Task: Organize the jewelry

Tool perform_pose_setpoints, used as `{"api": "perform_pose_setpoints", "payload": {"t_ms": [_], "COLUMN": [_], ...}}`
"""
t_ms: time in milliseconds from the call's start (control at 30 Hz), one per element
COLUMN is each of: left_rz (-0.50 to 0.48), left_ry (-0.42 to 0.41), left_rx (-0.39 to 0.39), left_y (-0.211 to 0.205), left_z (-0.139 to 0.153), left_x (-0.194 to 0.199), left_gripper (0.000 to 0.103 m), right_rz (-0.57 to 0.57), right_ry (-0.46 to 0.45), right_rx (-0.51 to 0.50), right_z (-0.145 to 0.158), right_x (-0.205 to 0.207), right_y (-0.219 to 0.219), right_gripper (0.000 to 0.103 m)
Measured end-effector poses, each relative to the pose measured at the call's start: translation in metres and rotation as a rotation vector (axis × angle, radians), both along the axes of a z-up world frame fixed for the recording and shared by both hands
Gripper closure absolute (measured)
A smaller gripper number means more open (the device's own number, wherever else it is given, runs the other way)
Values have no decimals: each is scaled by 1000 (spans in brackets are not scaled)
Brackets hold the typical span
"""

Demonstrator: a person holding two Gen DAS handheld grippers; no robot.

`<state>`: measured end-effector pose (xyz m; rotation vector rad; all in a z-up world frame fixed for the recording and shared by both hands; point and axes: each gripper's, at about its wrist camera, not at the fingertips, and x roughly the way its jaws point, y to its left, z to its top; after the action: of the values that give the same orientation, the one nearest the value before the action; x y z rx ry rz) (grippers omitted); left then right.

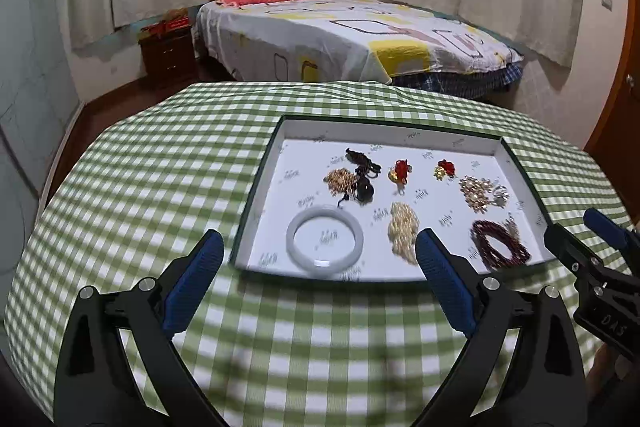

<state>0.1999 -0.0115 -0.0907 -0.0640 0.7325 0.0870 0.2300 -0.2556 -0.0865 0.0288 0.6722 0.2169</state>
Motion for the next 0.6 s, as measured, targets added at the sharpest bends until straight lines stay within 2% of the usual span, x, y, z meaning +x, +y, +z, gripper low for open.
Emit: {"api": "perform_pose_setpoints", "payload": {"t_ms": [233,467,600], "left_rz": [12,33,45], "left_ry": [-58,-106,-138], "left_rx": [39,23,49], "left_y": [3,8,6], "left_z": [25,52,68], "left_x": [-55,-100,-121], "left_gripper": [6,5,5], "right_rz": [10,25,34], "right_ry": [-32,-85,-125], "right_rx": [8,14,14], "right_z": [22,48,63], "right_x": [-40,-80,-100], "right_y": [-2,0,1], "right_gripper": [20,19,19]}}
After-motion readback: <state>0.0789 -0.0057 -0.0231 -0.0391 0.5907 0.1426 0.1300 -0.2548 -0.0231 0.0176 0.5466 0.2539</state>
